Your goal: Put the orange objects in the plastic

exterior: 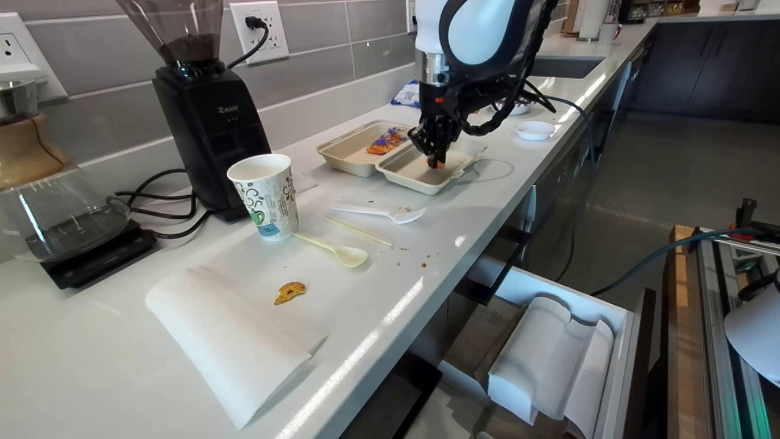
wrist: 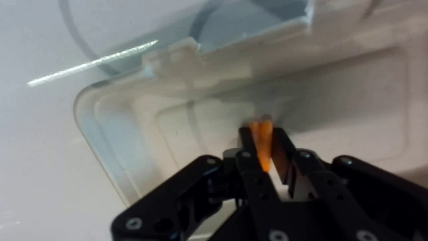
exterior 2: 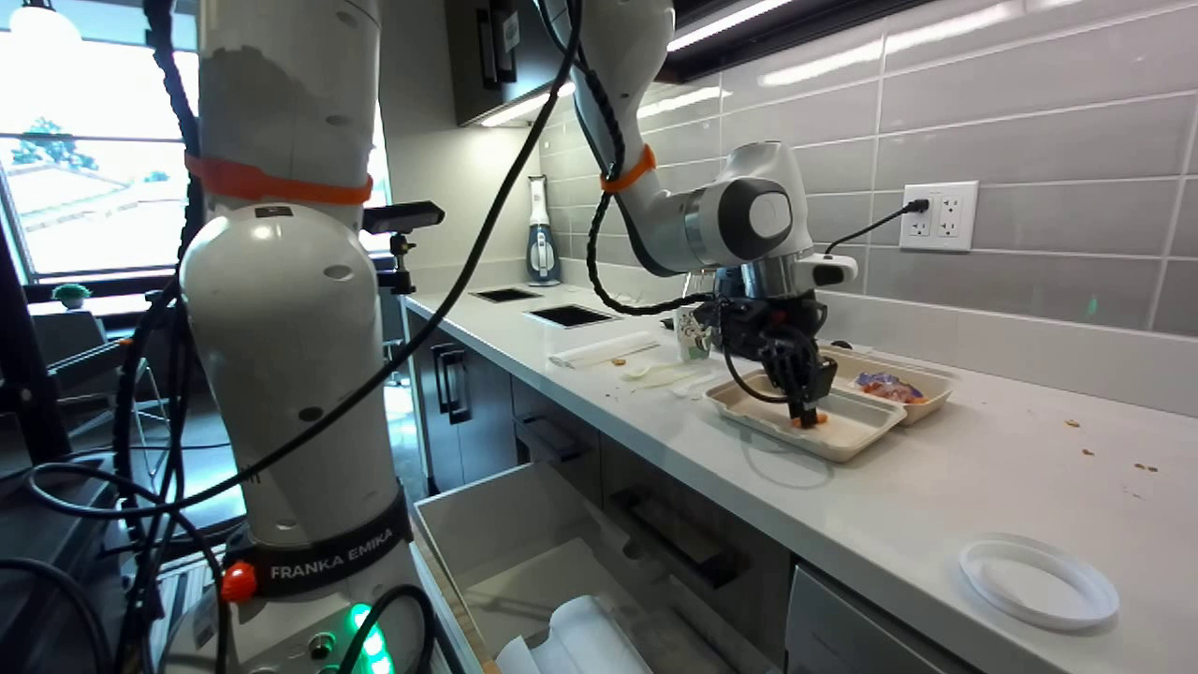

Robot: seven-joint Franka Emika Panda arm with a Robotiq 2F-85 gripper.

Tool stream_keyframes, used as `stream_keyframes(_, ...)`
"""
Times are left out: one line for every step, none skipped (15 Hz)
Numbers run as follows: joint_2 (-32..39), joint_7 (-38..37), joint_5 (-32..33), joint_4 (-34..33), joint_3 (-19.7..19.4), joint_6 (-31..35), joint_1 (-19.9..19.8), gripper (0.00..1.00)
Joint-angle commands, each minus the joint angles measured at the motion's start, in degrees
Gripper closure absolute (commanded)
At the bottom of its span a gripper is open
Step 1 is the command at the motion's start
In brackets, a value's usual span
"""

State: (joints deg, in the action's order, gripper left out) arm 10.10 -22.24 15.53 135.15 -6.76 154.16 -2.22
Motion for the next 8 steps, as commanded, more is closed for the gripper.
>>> stream_keyframes(1.67, 1.37, -3.41, -1.02, -0.03, 0.86, 0.29, 0.96)
stream_keyframes(1.52, 1.56, -4.08, -0.95, -0.02, 0.86, 0.22, 0.95)
stream_keyframes(1.31, 2.20, -5.31, -0.78, 0.17, 0.98, 0.01, 0.95)
stream_keyframes(0.96, 2.73, -6.42, -0.51, 0.25, 1.12, -0.15, 0.95)
stream_keyframes(0.42, 3.01, -7.20, -0.16, 0.17, 1.26, -0.18, 0.95)
stream_keyframes(-0.07, 3.00, -7.59, 0.07, 0.03, 1.26, -0.11, 0.95)
stream_keyframes(-0.86, 2.84, -7.70, 0.48, -0.12, 1.25, 0.01, 0.95)
stream_keyframes(-1.57, 2.59, -7.55, 0.81, -0.26, 1.24, 0.14, 0.95)
